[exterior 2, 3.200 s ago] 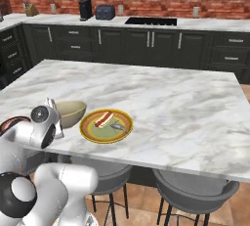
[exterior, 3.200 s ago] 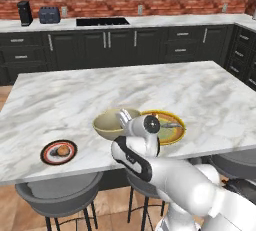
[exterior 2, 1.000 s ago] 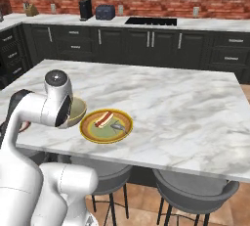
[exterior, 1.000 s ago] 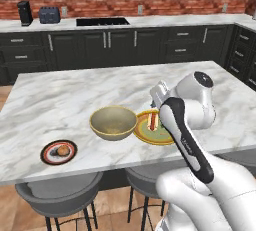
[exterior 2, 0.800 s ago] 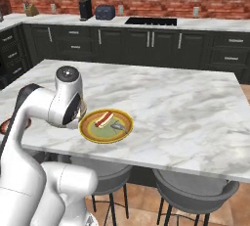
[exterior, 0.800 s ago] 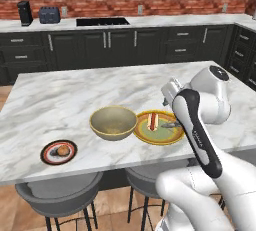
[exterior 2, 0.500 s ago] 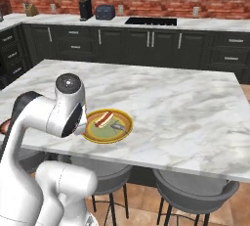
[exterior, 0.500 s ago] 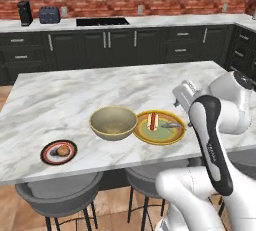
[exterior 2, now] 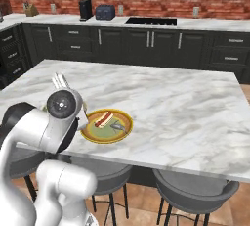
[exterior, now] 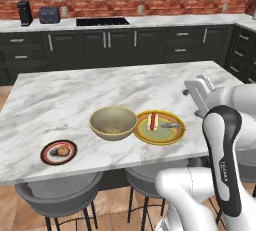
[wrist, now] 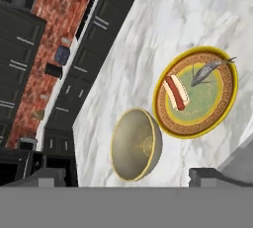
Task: Take the smaller bowl and place it next to the appetizer plate on the dining counter , and place the larger bowl next to the plate with cooked food.
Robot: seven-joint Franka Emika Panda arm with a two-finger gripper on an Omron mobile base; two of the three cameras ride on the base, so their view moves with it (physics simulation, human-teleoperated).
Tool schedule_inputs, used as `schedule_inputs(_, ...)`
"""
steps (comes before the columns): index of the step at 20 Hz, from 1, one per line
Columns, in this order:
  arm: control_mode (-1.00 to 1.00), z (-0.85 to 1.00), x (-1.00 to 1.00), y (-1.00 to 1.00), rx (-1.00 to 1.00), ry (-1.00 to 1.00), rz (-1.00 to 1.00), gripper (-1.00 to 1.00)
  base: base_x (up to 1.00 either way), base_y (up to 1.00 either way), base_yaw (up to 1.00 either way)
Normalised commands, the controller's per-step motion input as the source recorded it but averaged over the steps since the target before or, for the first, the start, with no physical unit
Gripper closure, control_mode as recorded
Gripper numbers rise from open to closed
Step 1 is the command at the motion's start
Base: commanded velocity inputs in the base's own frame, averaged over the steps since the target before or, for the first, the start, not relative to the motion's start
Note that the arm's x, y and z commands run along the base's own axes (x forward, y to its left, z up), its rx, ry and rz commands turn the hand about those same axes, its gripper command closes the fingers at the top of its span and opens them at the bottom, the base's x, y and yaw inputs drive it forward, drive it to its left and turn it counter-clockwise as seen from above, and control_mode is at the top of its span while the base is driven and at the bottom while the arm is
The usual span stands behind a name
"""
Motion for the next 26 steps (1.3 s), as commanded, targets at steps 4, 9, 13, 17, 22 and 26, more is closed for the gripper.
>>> schedule_inputs(4,1.0,0.0,0.0,0.0,0.0,0.0,0.0,-1.0,-0.65,0.01,0.0)
schedule_inputs(9,1.0,0.0,0.0,0.0,0.0,0.0,0.0,-1.0,-1.0,0.83,-0.01)
schedule_inputs(13,1.0,0.0,0.0,0.0,0.0,0.0,0.0,-1.0,-0.58,1.0,0.0)
schedule_inputs(17,1.0,0.0,0.0,0.0,0.0,0.0,0.0,-1.0,0.03,0.93,0.0)
schedule_inputs(22,1.0,0.0,0.0,0.0,0.0,0.0,0.0,-1.0,0.55,-1.0,0.0)
schedule_inputs(26,1.0,0.0,0.0,0.0,0.0,0.0,0.0,-1.0,0.21,-1.0,0.0)
